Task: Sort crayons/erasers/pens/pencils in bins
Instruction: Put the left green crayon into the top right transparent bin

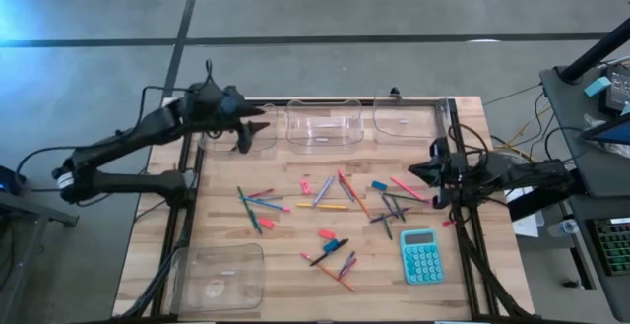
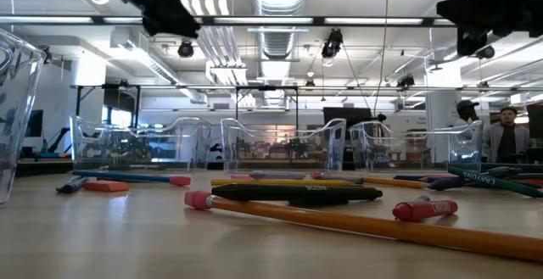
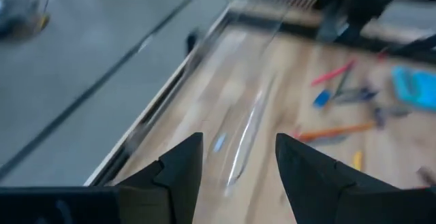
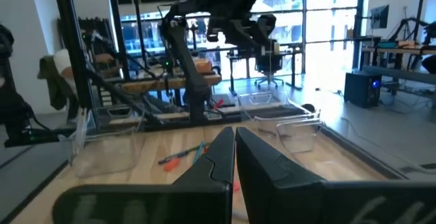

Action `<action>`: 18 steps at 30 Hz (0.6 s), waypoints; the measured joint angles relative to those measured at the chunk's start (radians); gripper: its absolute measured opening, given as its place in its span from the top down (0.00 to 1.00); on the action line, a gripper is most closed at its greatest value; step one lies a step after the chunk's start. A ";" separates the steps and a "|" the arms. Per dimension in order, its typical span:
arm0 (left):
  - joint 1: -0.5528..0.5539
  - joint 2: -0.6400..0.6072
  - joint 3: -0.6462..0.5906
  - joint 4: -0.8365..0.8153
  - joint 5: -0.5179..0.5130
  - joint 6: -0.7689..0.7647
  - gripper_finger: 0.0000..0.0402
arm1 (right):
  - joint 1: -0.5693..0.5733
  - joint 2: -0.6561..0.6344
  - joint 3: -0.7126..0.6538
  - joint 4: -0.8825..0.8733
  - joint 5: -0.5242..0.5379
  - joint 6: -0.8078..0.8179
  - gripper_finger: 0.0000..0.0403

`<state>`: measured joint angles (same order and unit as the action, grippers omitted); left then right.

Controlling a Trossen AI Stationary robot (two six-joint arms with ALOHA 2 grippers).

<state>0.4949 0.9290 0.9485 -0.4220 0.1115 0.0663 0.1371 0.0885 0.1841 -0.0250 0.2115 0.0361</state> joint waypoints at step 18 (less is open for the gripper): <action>-0.293 0.000 -0.306 0.705 -0.098 -0.087 0.58 | 0.000 0.500 0.312 -0.341 -0.035 0.131 0.69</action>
<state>0.2022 0.9287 0.6422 0.2830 0.0130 -0.0205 0.1375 0.5887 0.4960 -0.3662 0.1764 0.1675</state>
